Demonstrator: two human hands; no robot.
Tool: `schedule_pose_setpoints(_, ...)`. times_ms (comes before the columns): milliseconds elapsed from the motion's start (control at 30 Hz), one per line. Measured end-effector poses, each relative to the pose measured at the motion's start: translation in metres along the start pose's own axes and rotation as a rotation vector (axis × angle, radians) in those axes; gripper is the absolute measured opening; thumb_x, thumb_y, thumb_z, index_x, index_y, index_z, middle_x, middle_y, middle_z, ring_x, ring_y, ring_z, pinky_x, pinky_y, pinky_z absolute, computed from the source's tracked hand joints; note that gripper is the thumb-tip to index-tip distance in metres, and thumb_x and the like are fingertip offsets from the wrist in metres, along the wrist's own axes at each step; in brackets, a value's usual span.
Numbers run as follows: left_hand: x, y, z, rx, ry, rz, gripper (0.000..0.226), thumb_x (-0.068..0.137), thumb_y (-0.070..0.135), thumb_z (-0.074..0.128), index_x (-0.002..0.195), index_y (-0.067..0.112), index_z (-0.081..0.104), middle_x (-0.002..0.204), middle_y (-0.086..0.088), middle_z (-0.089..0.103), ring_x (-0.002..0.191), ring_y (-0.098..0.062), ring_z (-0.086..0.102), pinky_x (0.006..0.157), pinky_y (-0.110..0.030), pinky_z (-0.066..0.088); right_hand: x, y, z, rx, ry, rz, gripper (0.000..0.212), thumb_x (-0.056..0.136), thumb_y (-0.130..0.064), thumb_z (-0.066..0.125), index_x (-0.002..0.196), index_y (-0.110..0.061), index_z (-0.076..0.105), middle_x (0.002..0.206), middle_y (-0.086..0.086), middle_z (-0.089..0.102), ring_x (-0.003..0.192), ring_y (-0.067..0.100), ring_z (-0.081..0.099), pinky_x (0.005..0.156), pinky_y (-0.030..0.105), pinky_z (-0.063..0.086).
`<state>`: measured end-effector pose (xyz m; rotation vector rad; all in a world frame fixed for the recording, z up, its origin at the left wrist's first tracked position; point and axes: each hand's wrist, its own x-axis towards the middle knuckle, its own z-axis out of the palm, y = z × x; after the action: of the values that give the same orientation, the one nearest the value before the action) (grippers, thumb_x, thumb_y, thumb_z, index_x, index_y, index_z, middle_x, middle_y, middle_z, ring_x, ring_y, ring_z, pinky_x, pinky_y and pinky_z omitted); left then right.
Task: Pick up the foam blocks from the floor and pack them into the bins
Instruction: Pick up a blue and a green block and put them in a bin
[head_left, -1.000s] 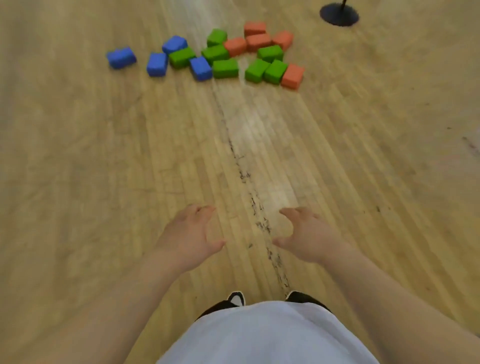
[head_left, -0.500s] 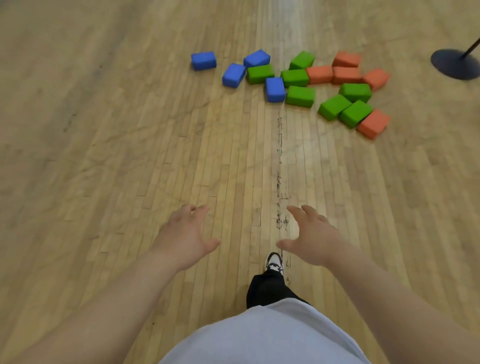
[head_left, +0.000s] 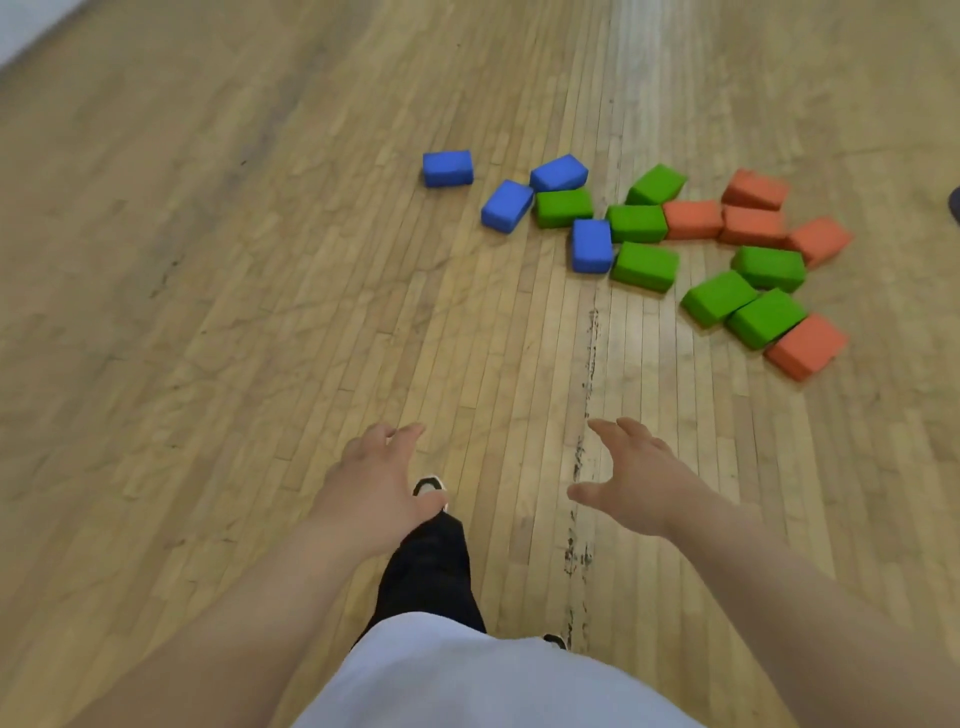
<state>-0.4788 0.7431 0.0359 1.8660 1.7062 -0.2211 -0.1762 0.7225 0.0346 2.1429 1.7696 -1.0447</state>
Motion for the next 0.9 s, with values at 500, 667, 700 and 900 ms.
schedule_pose_setpoints(500, 0.271, -0.045, -0.207, 0.007, -0.029, 0.108, 0.094, 0.089, 0.064, 0.063, 0.162, 0.033, 0.012, 0.162, 0.002, 0.021, 0.149, -0.023, 0.022, 0.119, -0.044, 0.032, 0.235, -0.15, -0.148, 0.03, 0.102, 0.019, 0.098, 0.085, -0.065, 0.067, 0.161, -0.036, 0.012, 0.17, 0.003, 0.01, 0.154, 0.03, 0.019, 0.121, 0.051, 0.03)
schedule_pose_setpoints(667, 0.355, -0.021, -0.236, 0.023, -0.04, 0.115, 0.096, 0.089, 0.064, 0.063, 0.162, 0.033, 0.009, 0.162, 0.0, 0.021, 0.149, -0.024, 0.023, 0.119, -0.043, 0.032, 0.316, -0.15, -0.193, 0.021, 0.085, 0.029, 0.098, 0.085, -0.065, 0.066, 0.161, -0.037, 0.012, 0.171, 0.003, 0.009, 0.154, 0.032, 0.019, 0.12, 0.051, 0.032)
schedule_pose_setpoints(700, 0.374, -0.015, -0.24, 0.025, -0.04, 0.115, 0.096, 0.089, 0.064, 0.063, 0.162, 0.033, 0.01, 0.163, 0.0, 0.021, 0.15, -0.023, 0.022, 0.12, -0.042, 0.032, 0.335, -0.146, -0.203, 0.02, 0.08, 0.025, 0.098, 0.084, -0.065, 0.066, 0.161, -0.037, 0.012, 0.171, 0.004, 0.01, 0.154, 0.032, 0.019, 0.12, 0.051, 0.032)
schedule_pose_setpoints(900, 0.494, 0.033, -0.275, -0.03, -0.034, 0.042, 0.096, 0.087, 0.064, 0.064, 0.162, 0.035, 0.011, 0.161, 0.002, 0.022, 0.148, -0.022, 0.024, 0.119, -0.043, 0.032, 0.459, -0.115, -0.289, -0.011, 0.062, 0.013, 0.098, 0.083, -0.066, 0.067, 0.161, -0.035, 0.016, 0.17, 0.005, 0.012, 0.153, 0.033, 0.022, 0.119, 0.051, 0.032)
